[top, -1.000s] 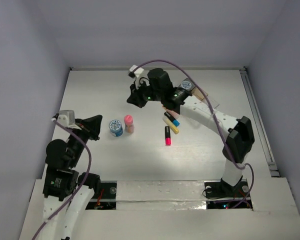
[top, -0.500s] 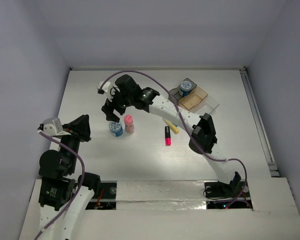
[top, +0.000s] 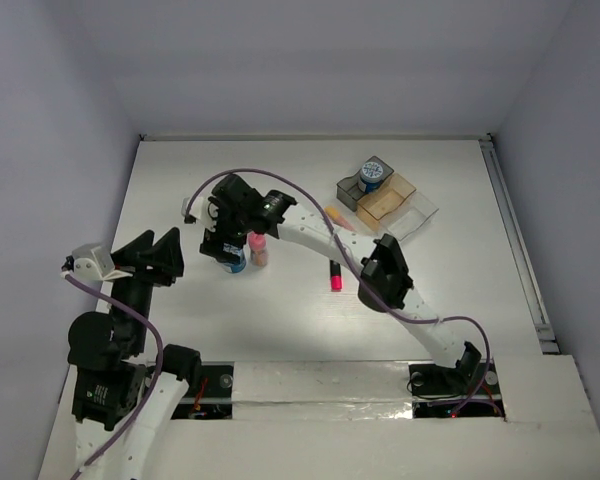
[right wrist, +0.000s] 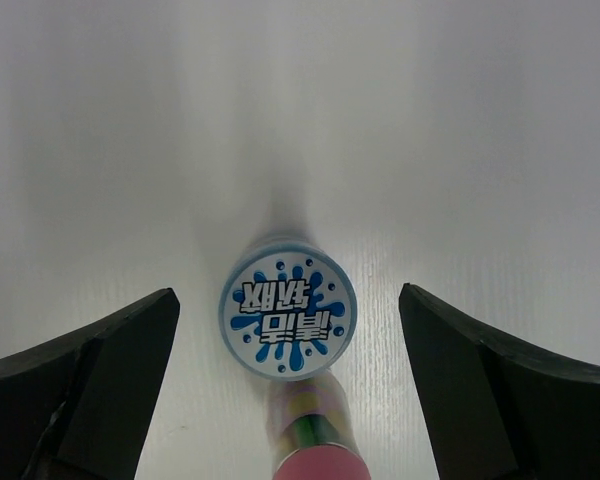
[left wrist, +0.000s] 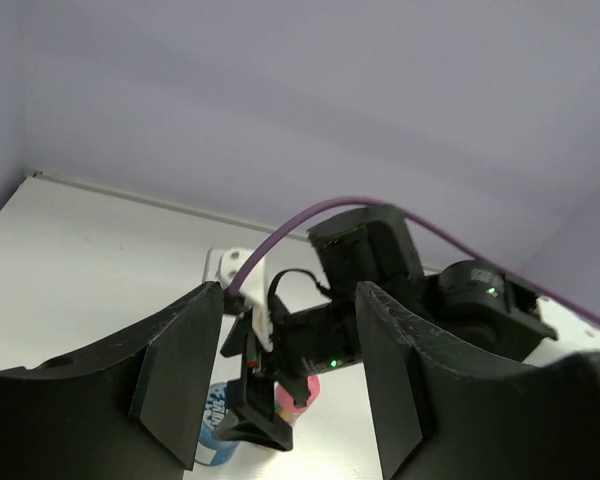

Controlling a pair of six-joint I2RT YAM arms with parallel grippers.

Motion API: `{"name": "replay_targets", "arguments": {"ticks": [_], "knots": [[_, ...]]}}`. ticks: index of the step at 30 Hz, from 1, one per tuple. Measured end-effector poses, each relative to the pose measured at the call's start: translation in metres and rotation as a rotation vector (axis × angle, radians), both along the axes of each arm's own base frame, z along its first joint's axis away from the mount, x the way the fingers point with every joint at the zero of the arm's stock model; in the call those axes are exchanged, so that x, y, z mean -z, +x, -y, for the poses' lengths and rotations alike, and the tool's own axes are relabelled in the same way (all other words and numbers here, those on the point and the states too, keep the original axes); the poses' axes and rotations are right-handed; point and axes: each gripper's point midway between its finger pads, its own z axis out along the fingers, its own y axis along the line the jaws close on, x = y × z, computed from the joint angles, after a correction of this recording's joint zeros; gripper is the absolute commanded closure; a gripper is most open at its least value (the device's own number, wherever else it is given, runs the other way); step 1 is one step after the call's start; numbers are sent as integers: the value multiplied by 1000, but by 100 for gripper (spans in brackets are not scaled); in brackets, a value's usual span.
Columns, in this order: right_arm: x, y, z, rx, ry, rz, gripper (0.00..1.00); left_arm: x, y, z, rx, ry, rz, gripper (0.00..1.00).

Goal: Sort the stationery into containers
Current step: Pick up the stationery from the center of the board.

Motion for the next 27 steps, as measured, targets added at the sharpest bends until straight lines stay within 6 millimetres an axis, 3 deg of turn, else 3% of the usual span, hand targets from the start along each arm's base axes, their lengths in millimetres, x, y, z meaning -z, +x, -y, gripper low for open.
{"name": "replay_targets", "arguments": {"ticks": [10,15,23,27], "knots": [[55,14,3,30,-144,104,1,-3,-1,2,14,1,12,50],[66,17,6,38,-175,116,4,-3,-1,3,18,5,14,50],[64,21,6,49,-173,133,33,-4,-2,4,22,5,16,50],[63,22,3,51,-162,138,41,-4,-2,5,29,5,17,50]]}}
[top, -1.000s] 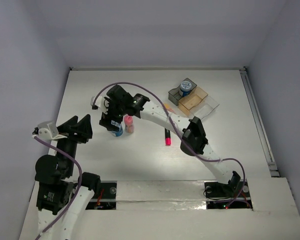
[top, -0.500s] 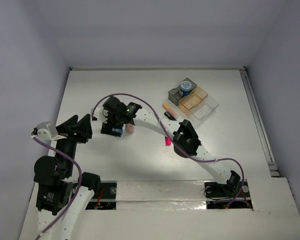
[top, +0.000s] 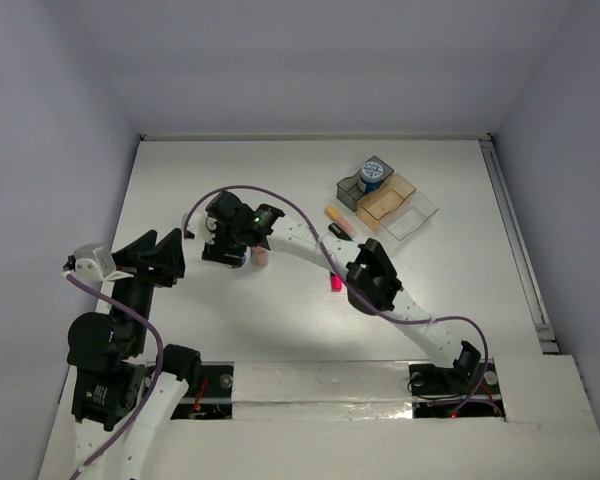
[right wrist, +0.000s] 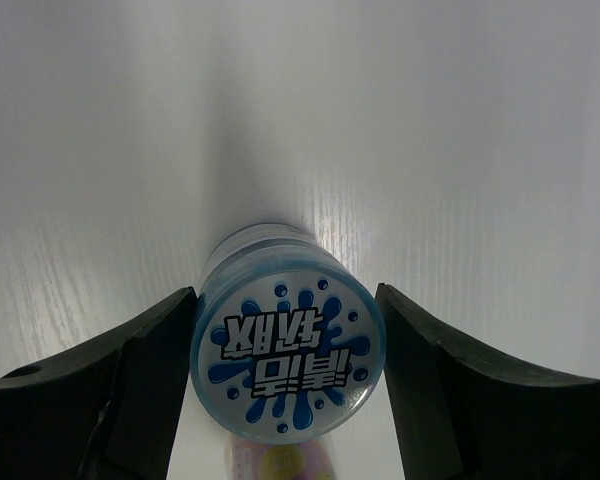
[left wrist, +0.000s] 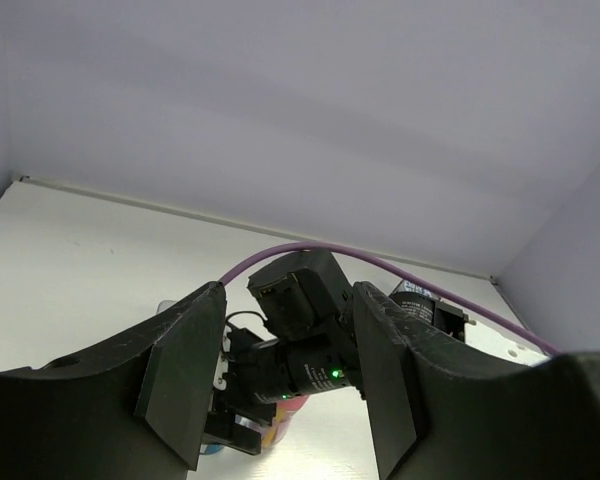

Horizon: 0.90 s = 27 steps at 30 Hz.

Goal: Sort the stationery into containers
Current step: Pick up the stationery from the center of the board, then place the stationery in the storage box.

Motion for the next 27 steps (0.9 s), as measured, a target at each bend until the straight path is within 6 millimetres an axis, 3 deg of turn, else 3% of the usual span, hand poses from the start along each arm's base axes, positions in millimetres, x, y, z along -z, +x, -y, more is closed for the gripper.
{"name": "replay_targets", "arguments": {"ticks": [4,9,13,16,21,25,27], "knots": [[-1,2,-3,4,18,7,47,1,0,0,1,0,-1,50],[-6,2,-7,32,71,4,47,5,2,2,7,3,-9,50],[-27,3,-12,63,157,15,46,6,2,2,10,4,-9,50],[-59,7,-20,87,255,40,46,5,1,3,14,3,-6,51],[-133,17,-25,150,450,112,47,9,1,8,42,-6,-4,53],[-185,31,-5,239,570,148,48,21,5,19,97,-7,-28,53],[-202,44,17,305,605,160,48,29,7,28,138,0,-44,53]]}}
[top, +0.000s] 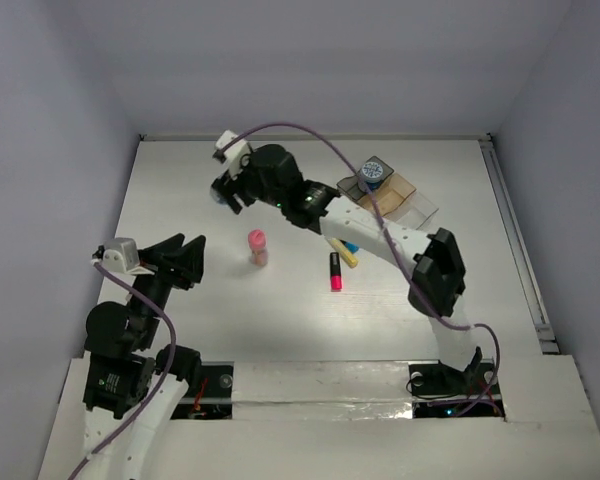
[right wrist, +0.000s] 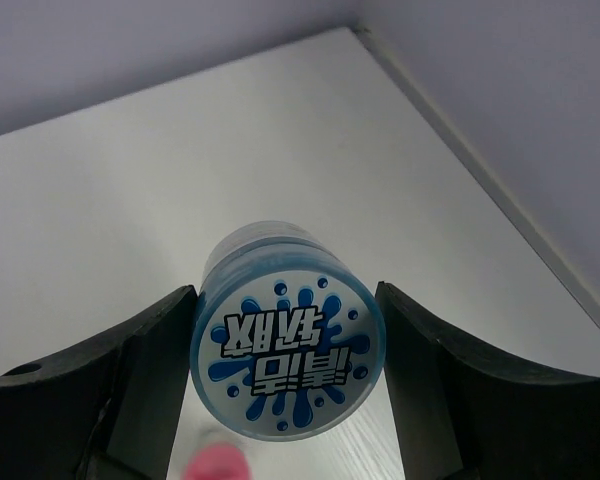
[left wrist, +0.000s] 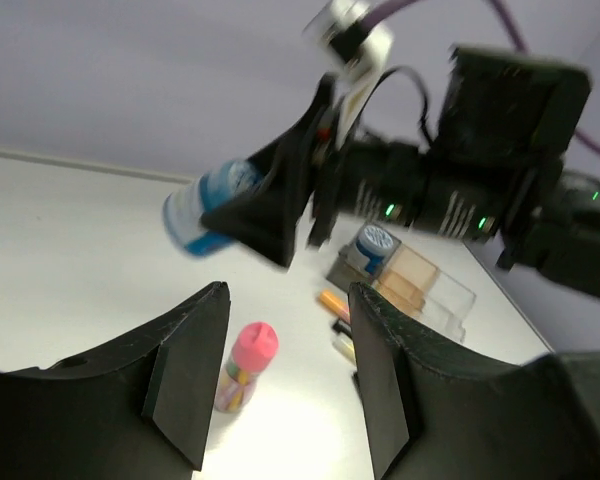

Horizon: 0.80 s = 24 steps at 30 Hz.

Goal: Sort the stationery into containers
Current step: Place the stationery in the storage box.

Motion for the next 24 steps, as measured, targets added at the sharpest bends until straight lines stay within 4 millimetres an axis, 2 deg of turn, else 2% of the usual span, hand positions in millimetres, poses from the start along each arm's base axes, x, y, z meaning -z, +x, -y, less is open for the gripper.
{"name": "replay_targets", "arguments": {"ticks": [1,3,5,8,11,12,14,16,18,24], "knots": [[-5,8,15,37,17,-5,48,4,1,4,22,7,-12,53],[-10,32,57,139,32,-20,48,12,5,14,68,18,-34,53],[-7,59,107,259,36,-34,48,19,9,24,114,30,-59,53],[7,100,191,463,24,-73,48,34,17,39,183,49,-110,53],[28,131,267,639,12,-120,48,49,22,48,227,64,-162,52],[37,139,290,690,8,-143,48,53,23,51,241,68,-176,52],[54,147,324,764,-11,-183,48,58,23,54,259,73,-193,52],[68,149,346,810,-31,-222,48,59,23,57,272,74,-197,52],[76,149,355,830,-39,-249,48,59,22,58,278,75,-199,52],[92,149,349,807,-31,-296,48,60,22,59,289,77,-200,52]]}}
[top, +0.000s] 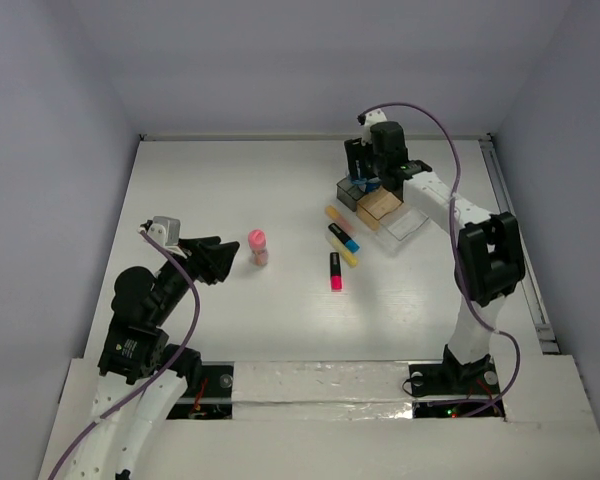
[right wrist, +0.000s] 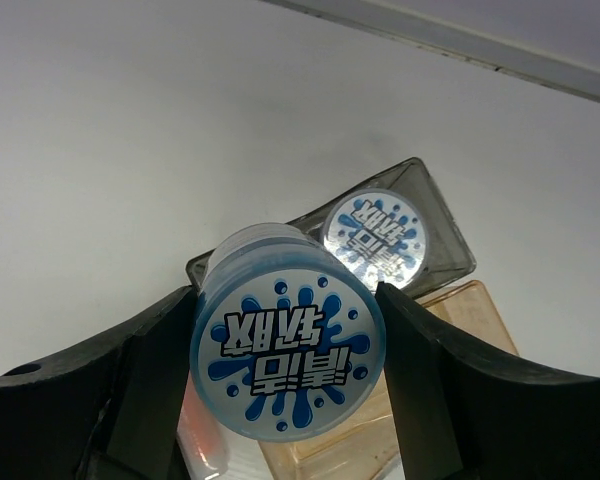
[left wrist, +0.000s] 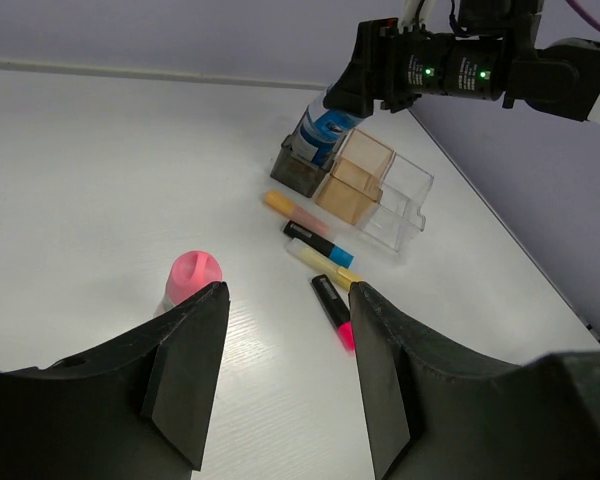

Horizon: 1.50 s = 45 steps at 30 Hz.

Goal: Sort the stationery into containers
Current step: Place the stationery in the storage box.

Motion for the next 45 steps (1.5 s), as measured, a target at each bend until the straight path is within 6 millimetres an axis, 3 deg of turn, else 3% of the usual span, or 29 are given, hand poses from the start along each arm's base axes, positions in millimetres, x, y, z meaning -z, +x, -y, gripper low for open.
{"name": "replay_targets", "arguments": {"ticks": [10,21,30,36,38,39,40,41,42,45], "knots": [[43,-3,-9,-37,-2,-104,46,0,0,1,5,0,-1,52],[47,-5,-7,-26,-11,-128,40,0,0,1,6,0,-1,52],[68,0,-8,-18,-31,-181,17,0,0,1,6,0,-1,52],[49,5,-12,-17,0,-146,9,0,0,1,6,0,-1,52],[40,3,-15,-19,27,-136,18,0,0,1,6,0,-1,52],[32,1,-17,-27,49,-125,30,0,0,1,6,0,0,52],[22,-3,-20,-37,78,-111,53,0,0,1,6,0,-1,52],[12,-8,-24,-54,114,-93,95,0,0,1,6,0,-1,53],[1,-17,-30,-77,153,-76,100,0,0,1,6,0,-1,57],[-30,-44,-58,-171,273,-16,100,0,0,0,1,-4,-2,94]]}}
